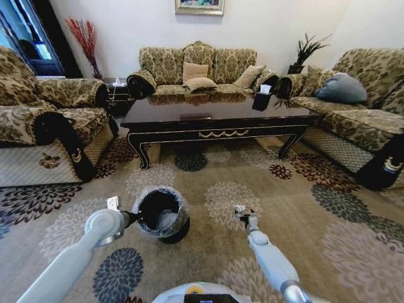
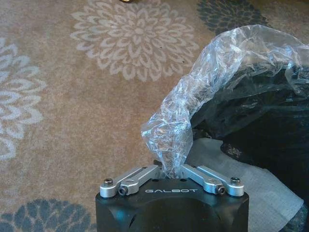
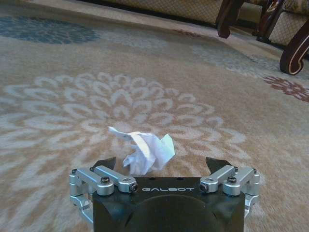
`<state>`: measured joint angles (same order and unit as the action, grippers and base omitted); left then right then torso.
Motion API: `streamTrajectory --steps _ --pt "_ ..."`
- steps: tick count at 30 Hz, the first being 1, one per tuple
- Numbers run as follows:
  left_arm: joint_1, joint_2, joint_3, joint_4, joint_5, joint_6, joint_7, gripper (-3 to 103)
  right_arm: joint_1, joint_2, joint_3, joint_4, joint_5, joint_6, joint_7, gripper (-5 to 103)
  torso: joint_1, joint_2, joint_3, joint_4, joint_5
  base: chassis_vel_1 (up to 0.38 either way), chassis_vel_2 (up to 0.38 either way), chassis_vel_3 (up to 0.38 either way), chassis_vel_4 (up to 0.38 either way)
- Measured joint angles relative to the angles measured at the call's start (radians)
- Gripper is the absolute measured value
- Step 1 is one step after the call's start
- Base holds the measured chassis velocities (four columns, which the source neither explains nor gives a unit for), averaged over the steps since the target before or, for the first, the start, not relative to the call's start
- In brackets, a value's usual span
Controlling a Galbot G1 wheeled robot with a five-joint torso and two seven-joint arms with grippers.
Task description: Move to the front of the table and pick up the trash from the floor, then place it into the trash bin.
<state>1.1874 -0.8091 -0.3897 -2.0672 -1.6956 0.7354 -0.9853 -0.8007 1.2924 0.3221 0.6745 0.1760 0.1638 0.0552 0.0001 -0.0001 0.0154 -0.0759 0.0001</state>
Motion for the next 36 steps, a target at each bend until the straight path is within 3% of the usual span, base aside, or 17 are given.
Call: streamTrajectory --steps 6,8,10,11,15,17,21,23,26,28,31,36 --pt "0.018 0.002 -0.005 -0.002 0.012 0.0 0.003 0 0.078 0.007 0.019 -0.103 -0.013 0.019 -0.023 101 0.0 0.0 0.0 0.0003 -0.0003 0.0 0.0 0.0 0.0" --pt "0.024 0.002 -0.009 -0.002 0.013 0.0 0.003 0 0.084 0.007 0.015 -0.108 0.01 0.014 -0.032 97 0.0 0.0 0.0 0.0003 -0.0003 0.0 0.0 0.0 0.0" --pt "0.022 0.001 -0.01 0.0 0.013 0.0 0.005 0 0.084 0.007 0.004 -0.11 0.045 0.002 -0.045 87 0.0 0.0 0.0 0.0 0.0 0.0 0.0 0.0 0.0" --pt "0.022 0.001 -0.01 0.0 0.013 0.0 0.005 0 0.084 0.007 0.004 -0.11 0.045 0.002 -0.045 87 0.0 0.0 0.0 0.0 0.0 0.0 0.0 0.0 0.0" --pt "0.013 0.001 -0.009 0.005 0.012 0.0 0.006 0 0.083 0.012 0.0 -0.119 0.048 0.001 -0.057 65 0.0 0.0 0.0 -0.0001 0.0 0.0 0.0 0.0 0.0" --pt "0.013 0.0 -0.009 0.005 0.012 0.0 0.006 0 0.084 0.013 0.001 -0.123 0.047 0.003 -0.058 65 0.0 0.0 0.0 -0.0001 -0.0001 0.0 0.0 0.0 0.0" --pt "0.015 0.001 -0.011 0.005 0.011 0.0 0.006 0 0.087 0.015 0.002 -0.124 0.043 0.009 -0.057 43 0.0 0.0 0.0 0.0002 -0.0001 0.0 0.0 0.0 0.0" --pt "0.016 0.001 -0.014 0.005 0.011 0.0 0.007 0 0.087 0.015 0.001 -0.121 0.042 0.009 -0.055 43 0.0 0.0 0.0 0.0002 -0.0001 0.0 0.0 0.0 0.0" --pt "0.019 -0.001 -0.016 0.005 0.011 0.0 0.01 0 0.085 0.014 -0.001 -0.109 0.037 0.009 -0.048 27 0.0 0.0 0.0 0.0003 -0.0001 0.0 0.0 0.0 0.0" --pt "0.019 -0.003 -0.017 0.005 0.011 0.0 0.01 0 0.081 0.012 -0.003 -0.102 0.036 0.008 -0.045 27 0.0 0.0 0.0 0.0003 -0.0002 0.0 0.0 0.0 0.0" --pt "0.019 -0.009 -0.014 0.005 0.011 0.0 0.01 0 0.059 0.006 -0.004 -0.076 0.036 0.006 -0.039 10 0.0 0.0 0.0 0.0 -0.0001 0.0 0.0 0.0 0.0" --pt "0.016 -0.015 -0.003 0.005 0.016 0.0 0.01 0 0.022 -0.005 -0.006 -0.031 0.046 0.0 -0.034 1 0.0 0.0 0.0 0.0001 -0.0001 0.0 0.0 0.0 0.0"
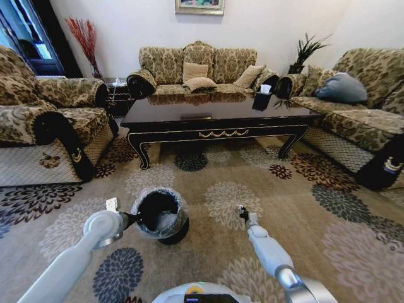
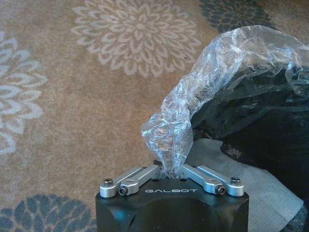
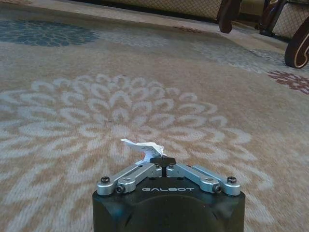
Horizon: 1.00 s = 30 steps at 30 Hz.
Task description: Move to the front of the table and pick up the trash from the floor, then place it into the trash bin.
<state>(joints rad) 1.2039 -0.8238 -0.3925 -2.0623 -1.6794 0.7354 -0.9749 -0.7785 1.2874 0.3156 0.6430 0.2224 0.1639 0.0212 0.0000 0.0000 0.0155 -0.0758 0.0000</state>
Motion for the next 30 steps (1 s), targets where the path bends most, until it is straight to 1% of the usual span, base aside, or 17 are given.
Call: streamTrajectory --steps 3,5,6,10,11,12,13,15,16,17,20,22,23,25,27,28,30 --pt "-0.003 -0.001 0.006 -0.001 0.002 0.0 0.0 0 -0.022 -0.007 -0.001 0.03 0.013 -0.005 0.004 0 0.0 0.0 0.0 0.0 0.0001 0.0 0.0 0.0 0.0" --pt "-0.011 -0.001 0.014 -0.001 0.003 0.0 0.0 0 -0.066 -0.024 -0.006 0.107 0.048 -0.017 0.014 0 0.0 0.0 0.0 0.0001 0.0 0.0 0.0 0.0 0.0" --pt "-0.011 -0.001 0.014 -0.001 0.003 0.0 0.0 0 -0.066 -0.024 -0.006 0.107 0.048 -0.017 0.014 0 0.0 0.0 0.0 0.0001 0.0 0.0 0.0 0.0 0.0" --pt "-0.029 -0.003 0.03 0.0 0.004 0.0 0.0 0 -0.159 -0.053 -0.015 0.306 0.125 -0.043 0.037 0 0.0 0.0 0.0 0.0002 0.0 0.0 0.0 0.0 0.0" --pt "-0.029 -0.003 0.03 0.0 0.004 0.0 0.0 0 -0.159 -0.053 -0.015 0.306 0.125 -0.043 0.037 0 0.0 0.0 0.0 0.0002 0.0 0.0 0.0 0.0 0.0" --pt "-0.033 -0.004 0.034 0.0 0.005 0.0 0.0 0 -0.184 -0.06 -0.014 0.356 0.13 -0.044 0.04 0 0.0 0.0 0.0 0.0003 -0.0001 0.0 0.0 0.0 0.0" --pt "-0.037 -0.005 0.043 0.001 0.006 0.0 0.0 0 -0.222 -0.069 -0.009 0.426 0.123 -0.037 0.042 0 0.0 0.0 0.0 0.0002 0.0001 0.0 0.0 0.0 0.0" --pt "-0.04 -0.005 0.049 0.003 0.008 0.0 0.0 0 -0.243 -0.075 -0.004 0.465 0.116 -0.033 0.043 0 0.0 0.0 0.0 0.0002 0.0003 0.0 0.0 0.0 0.0" --pt "-0.046 -0.005 0.064 0.007 0.014 0.0 -0.002 0 -0.285 -0.085 0.005 0.542 0.109 -0.027 0.046 0 0.0 0.0 0.0 0.0001 0.0002 0.0 0.0 0.0 0.0" --pt "-0.046 -0.005 0.064 0.007 0.014 0.0 -0.002 0 -0.285 -0.085 0.005 0.542 0.109 -0.027 0.046 0 0.0 0.0 0.0 0.0001 0.0002 0.0 0.0 0.0 0.0" --pt "-0.063 -0.015 0.101 0.013 0.019 0.0 -0.01 0 -0.41 -0.112 0.035 0.76 0.084 -0.015 0.059 0 0.0 0.0 0.0 0.0004 0.0 0.0 0.0 0.0 0.0" --pt "-0.071 -0.017 0.115 0.013 0.012 0.0 -0.017 0 -0.487 -0.128 0.049 0.871 0.068 -0.008 0.065 0 0.0 0.0 0.0 -0.0004 0.0 0.0 0.0 0.0 0.0" --pt "-0.071 -0.017 0.115 0.013 0.012 0.0 -0.017 0 -0.487 -0.128 0.049 0.871 0.068 -0.008 0.065 0 0.0 0.0 0.0 -0.0004 0.0 0.0 0.0 0.0 0.0" --pt "-0.076 -0.012 0.13 0.01 0.003 0.0 -0.021 0 -0.561 -0.139 0.061 0.993 0.057 -0.005 0.066 0 0.0 0.0 0.0 -0.0006 0.0001 0.0 0.0 0.0 0.0" --pt "-0.081 -0.004 0.146 0.01 -0.001 0.0 -0.022 0 -0.618 -0.154 0.069 1.11 0.04 -0.004 0.067 0 0.0 0.0 0.0 0.0003 -0.0001 0.0 0.0 0.0 0.0" --pt "-0.081 -0.004 0.146 0.01 -0.001 0.0 -0.022 0 -0.618 -0.154 0.069 1.11 0.04 -0.004 0.067 0 0.0 0.0 0.0 0.0003 -0.0001 0.0 0.0 0.0 0.0" --pt "-0.092 0.0 0.161 0.011 -0.003 0.0 -0.023 0 -0.672 -0.167 0.07 1.222 0.02 -0.004 0.066 0 0.0 0.0 0.0 0.0006 0.0 0.0 0.0 0.0 0.0"
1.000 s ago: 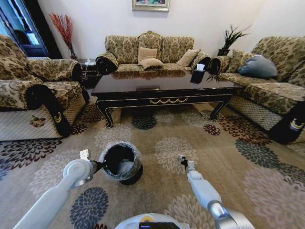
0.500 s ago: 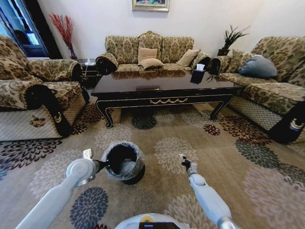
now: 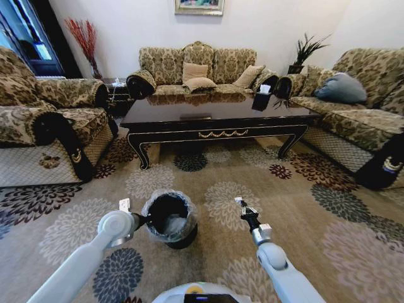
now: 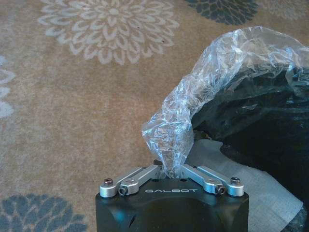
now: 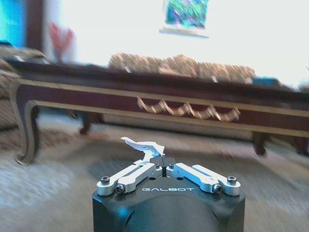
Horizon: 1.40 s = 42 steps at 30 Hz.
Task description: Move to the front of the table and pick up the trash from the floor, then place it into the trash bin.
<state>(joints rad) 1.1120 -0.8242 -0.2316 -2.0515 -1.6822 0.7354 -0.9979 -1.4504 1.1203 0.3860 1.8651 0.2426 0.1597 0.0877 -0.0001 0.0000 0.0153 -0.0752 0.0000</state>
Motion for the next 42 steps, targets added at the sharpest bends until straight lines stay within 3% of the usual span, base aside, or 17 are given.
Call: streamTrajectory --steps 9,13,26,33,40,42 --pt "-0.011 -0.013 0.07 -0.019 0.001 0.0 0.0 0 -0.134 0.007 -0.046 0.245 -0.109 -0.001 -0.014 0 0.0 0.0 0.0 -0.0005 -0.0001 0.0 0.0 0.0 0.0" --pt "-0.028 -0.015 0.123 -0.026 0.021 0.0 -0.001 0 -0.195 -0.006 -0.089 0.317 -0.202 0.014 -0.043 0 0.0 0.0 0.0 -0.0006 -0.0001 0.0 0.0 0.0 0.0" --pt "-0.059 -0.04 0.201 -0.046 0.056 0.0 -0.002 0 -0.252 0.011 -0.153 0.344 -0.341 0.032 -0.084 0 0.0 0.0 0.0 -0.0005 0.0 0.0 0.0 0.0 0.0" --pt "-0.048 -0.055 0.22 -0.052 0.073 0.0 -0.002 0 -0.297 0.047 -0.196 0.333 -0.461 0.046 -0.104 0 0.0 0.0 0.0 -0.0006 0.0 0.0 0.0 0.0 0.0" --pt "-0.038 -0.057 0.208 -0.059 0.076 0.0 -0.002 0 -0.313 0.06 -0.214 0.322 -0.488 0.048 -0.102 -1 0.0 0.0 0.0 -0.0004 0.0 0.0 0.0 0.0 0.0" --pt "-0.028 -0.057 0.199 -0.063 0.076 0.0 -0.002 0 -0.316 0.062 -0.217 0.318 -0.49 0.045 -0.103 4 0.0 0.0 0.0 -0.0005 0.0 0.0 0.0 0.0 0.0"
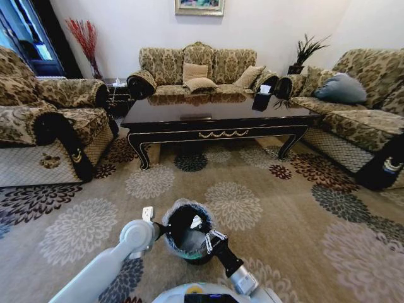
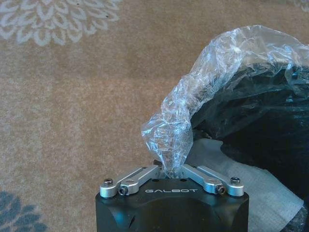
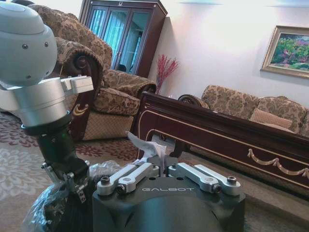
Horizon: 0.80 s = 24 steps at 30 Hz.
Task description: Move to the front of the table and pick up the trash from the floor, then place it into the trash bin.
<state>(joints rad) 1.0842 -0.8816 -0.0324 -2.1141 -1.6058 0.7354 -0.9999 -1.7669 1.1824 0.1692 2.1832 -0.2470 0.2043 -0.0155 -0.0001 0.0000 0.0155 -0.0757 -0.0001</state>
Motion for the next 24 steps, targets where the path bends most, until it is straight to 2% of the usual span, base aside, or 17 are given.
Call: streamTrajectory --steps 2,4,8,9,11,13,14,16,17,20,22,24 --pt "0.003 0.002 -0.004 -0.003 0.0 0.0 0.0 0 -0.001 0.001 -0.002 -0.003 -0.001 -0.003 -0.004 15 0.0 0.0 0.0 -0.0001 0.0 0.0 0.0 0.0 0.0" --pt "0.004 0.002 -0.005 -0.004 0.0 0.0 0.0 0 -0.001 0.001 -0.002 -0.003 -0.001 -0.003 -0.005 15 0.0 0.0 0.0 0.0 0.0 0.0 0.0 0.0 0.0" --pt "0.007 0.0 -0.01 -0.005 0.002 0.0 0.0 0 0.015 0.013 0.002 -0.015 0.011 -0.009 -0.005 37 0.0 0.0 0.0 0.0 0.0 0.0 0.0 0.0 0.0" --pt "0.007 0.0 -0.01 -0.005 0.002 0.0 0.0 0 0.015 0.013 0.002 -0.015 0.011 -0.009 -0.005 37 0.0 0.0 0.0 0.0 0.0 0.0 0.0 0.0 0.0" --pt "0.008 -0.001 -0.013 -0.005 0.002 0.0 0.0 0 0.02 0.009 0.006 -0.016 0.017 -0.012 -0.004 48 0.0 0.0 0.0 0.0 0.0 0.0 0.0 0.0 0.0" --pt "0.008 -0.001 -0.014 -0.005 0.002 0.0 0.0 0 0.021 0.007 0.006 -0.017 0.017 -0.012 -0.004 48 0.0 0.0 0.0 -0.0001 0.0 0.0 0.0 0.0 0.0" --pt "0.008 0.0 -0.015 -0.004 0.002 0.0 0.0 0 0.021 0.006 0.006 -0.017 0.018 -0.012 -0.004 54 0.0 0.0 0.0 -0.0001 0.0 0.0 0.0 0.0 0.0" --pt "0.01 0.0 -0.024 0.002 0.002 0.0 0.0 0 0.02 0.011 0.002 -0.025 0.016 -0.012 -0.004 77 0.0 0.0 0.0 -0.0001 0.0 0.0 0.0 0.0 0.0" --pt "0.01 0.0 -0.024 0.002 0.002 0.0 0.0 0 0.02 0.011 0.002 -0.025 0.016 -0.012 -0.004 77 0.0 0.0 0.0 -0.0001 0.0 0.0 0.0 0.0 0.0" --pt "0.019 0.003 -0.042 0.009 0.002 0.0 0.001 0 0.019 0.015 0.004 -0.028 0.017 -0.01 -0.002 93 0.0 0.0 0.0 -0.0001 0.0 0.0 0.0 0.0 0.0" --pt "0.024 0.007 -0.052 0.009 0.003 0.0 0.001 0 0.018 0.015 0.006 -0.028 0.018 -0.009 -0.001 93 0.0 0.0 0.0 -0.0002 -0.0001 0.0 0.0 0.0 0.0" --pt "0.036 0.02 -0.072 0.004 0.01 0.0 0.001 0 0.015 0.016 0.011 -0.027 0.021 -0.007 0.002 99 0.0 0.0 0.0 0.0 -0.0001 0.0 0.0 0.0 0.0"
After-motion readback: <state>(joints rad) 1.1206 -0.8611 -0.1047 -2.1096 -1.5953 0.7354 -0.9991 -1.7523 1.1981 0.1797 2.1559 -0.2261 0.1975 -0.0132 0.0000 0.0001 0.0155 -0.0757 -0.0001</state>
